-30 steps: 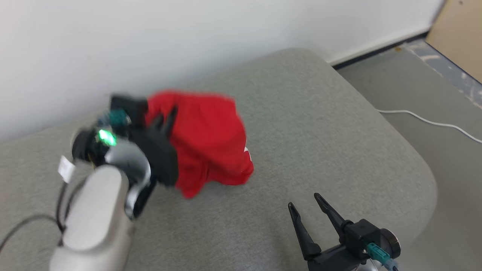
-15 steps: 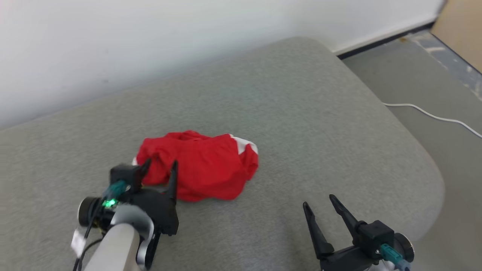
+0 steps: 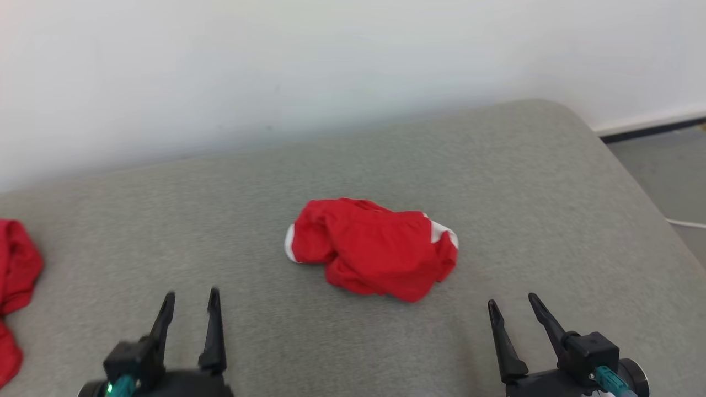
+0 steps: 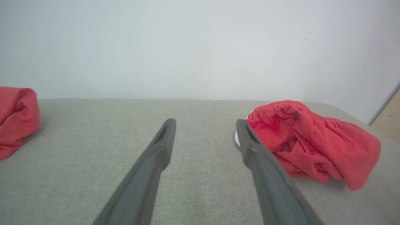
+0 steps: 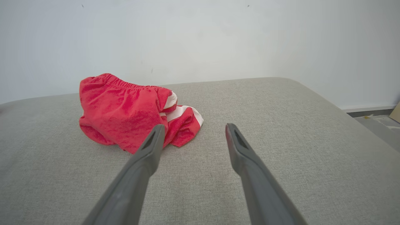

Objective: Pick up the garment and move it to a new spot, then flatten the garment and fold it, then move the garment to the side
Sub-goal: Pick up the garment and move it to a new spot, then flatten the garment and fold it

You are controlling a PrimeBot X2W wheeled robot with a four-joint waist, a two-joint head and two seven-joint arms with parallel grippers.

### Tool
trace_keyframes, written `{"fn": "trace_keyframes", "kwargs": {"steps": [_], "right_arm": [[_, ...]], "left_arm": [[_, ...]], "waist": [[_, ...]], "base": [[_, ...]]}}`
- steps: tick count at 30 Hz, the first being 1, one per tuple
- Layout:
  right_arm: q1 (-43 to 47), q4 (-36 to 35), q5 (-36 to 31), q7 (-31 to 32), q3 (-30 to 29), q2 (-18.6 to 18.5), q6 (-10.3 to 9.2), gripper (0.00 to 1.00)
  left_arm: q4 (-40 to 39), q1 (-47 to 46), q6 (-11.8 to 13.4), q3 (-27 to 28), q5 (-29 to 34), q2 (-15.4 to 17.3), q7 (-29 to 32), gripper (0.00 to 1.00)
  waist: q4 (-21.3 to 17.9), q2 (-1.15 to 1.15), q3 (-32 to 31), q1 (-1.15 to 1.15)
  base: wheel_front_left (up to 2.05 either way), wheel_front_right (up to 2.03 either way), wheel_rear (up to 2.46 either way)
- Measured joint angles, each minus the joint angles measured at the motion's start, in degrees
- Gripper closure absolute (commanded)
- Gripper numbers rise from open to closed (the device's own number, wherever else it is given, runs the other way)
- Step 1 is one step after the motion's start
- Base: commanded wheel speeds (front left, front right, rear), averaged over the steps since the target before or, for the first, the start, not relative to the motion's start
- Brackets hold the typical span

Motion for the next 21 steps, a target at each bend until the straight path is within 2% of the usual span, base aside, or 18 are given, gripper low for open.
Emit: {"fn": "trace_keyframes", "kwargs": {"steps": [5,9,14,21], "right_arm": [[1.1,0.2,0.0,-0.1,-0.7,0.0,0.0,0.0],[1.9,0.6,0.0,-0.6,-1.1,0.0,0.0,0.0],[3.3,1.3,0.2,-0.8,-1.2,0.0,0.0,0.0],[4.1,1.6,0.2,-0.8,-1.8,0.0,0.0,0.0]], "left_arm": [[-4.8,7.4,0.0,2.6,1.6,0.0,0.0,0.0],[-7.5,12.4,1.1,4.2,2.8,-0.8,0.0,0.0],[-9.1,15.6,1.3,6.2,3.4,-1.3,0.0,0.0],[-9.4,16.5,0.0,6.9,4.2,-1.8,0.0,0.0]], "waist": [[3.9,0.0,-1.5,0.0],[6.2,0.0,-2.7,0.0],[7.8,0.0,-4.3,0.0],[8.8,0.0,-5.6,-0.01]], "base": [[0.0,0.0,0.0],[0.0,0.0,0.0],[0.0,0.0,0.0],[0.0,0.0,0.0]]}}
